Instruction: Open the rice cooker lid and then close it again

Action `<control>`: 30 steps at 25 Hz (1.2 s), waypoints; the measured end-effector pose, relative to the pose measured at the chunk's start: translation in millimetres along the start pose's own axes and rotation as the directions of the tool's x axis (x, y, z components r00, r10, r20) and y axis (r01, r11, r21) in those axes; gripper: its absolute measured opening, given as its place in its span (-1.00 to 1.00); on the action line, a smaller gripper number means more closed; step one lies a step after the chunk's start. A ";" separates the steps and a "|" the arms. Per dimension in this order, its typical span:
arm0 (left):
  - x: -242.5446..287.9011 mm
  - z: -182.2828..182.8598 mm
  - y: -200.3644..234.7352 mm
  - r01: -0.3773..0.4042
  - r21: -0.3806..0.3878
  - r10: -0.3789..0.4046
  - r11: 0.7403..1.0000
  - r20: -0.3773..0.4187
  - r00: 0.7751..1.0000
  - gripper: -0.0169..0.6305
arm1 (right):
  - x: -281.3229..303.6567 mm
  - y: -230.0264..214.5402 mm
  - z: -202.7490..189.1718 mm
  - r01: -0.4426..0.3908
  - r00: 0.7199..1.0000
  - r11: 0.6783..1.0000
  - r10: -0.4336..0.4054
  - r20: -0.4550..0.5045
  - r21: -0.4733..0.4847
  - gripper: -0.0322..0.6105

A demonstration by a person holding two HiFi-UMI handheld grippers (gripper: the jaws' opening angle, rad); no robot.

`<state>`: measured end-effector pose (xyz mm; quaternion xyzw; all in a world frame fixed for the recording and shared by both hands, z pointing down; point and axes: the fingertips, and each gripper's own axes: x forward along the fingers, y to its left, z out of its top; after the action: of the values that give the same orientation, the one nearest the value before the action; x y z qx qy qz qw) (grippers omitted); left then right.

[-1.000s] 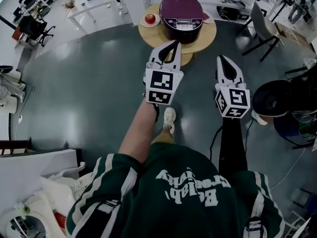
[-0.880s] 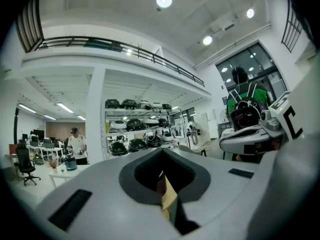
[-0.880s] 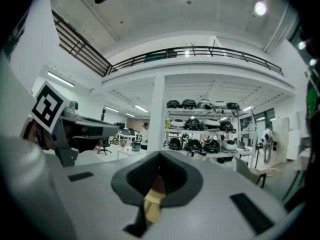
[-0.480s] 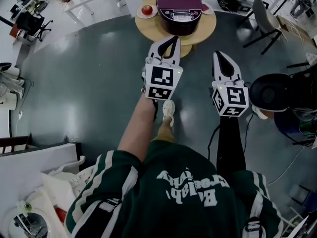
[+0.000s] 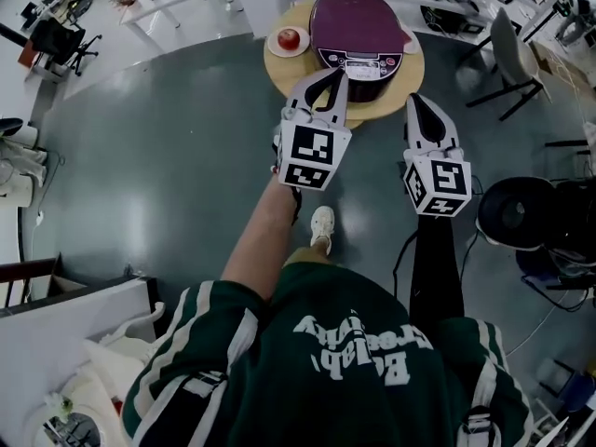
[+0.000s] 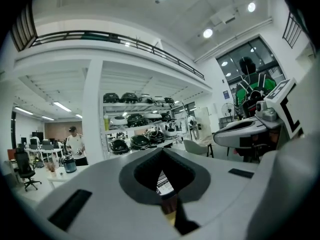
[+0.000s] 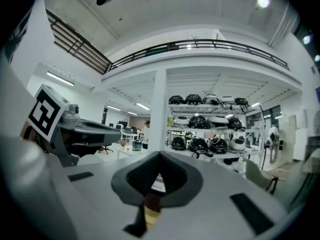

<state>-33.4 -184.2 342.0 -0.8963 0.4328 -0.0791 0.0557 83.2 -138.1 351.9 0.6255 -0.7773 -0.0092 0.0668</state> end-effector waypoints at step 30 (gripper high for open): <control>132.2 -32.9 37.2 0.067 -0.048 -0.071 0.997 -0.093 0.993 -0.96 | 150.8 -52.8 -13.7 -0.059 0.996 0.998 0.059 -0.066 -0.005 -0.89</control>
<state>12.8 -312.0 380.4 -0.9071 0.4052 -0.1134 0.0122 104.6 -295.5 374.3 0.6020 -0.7927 0.0107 0.0949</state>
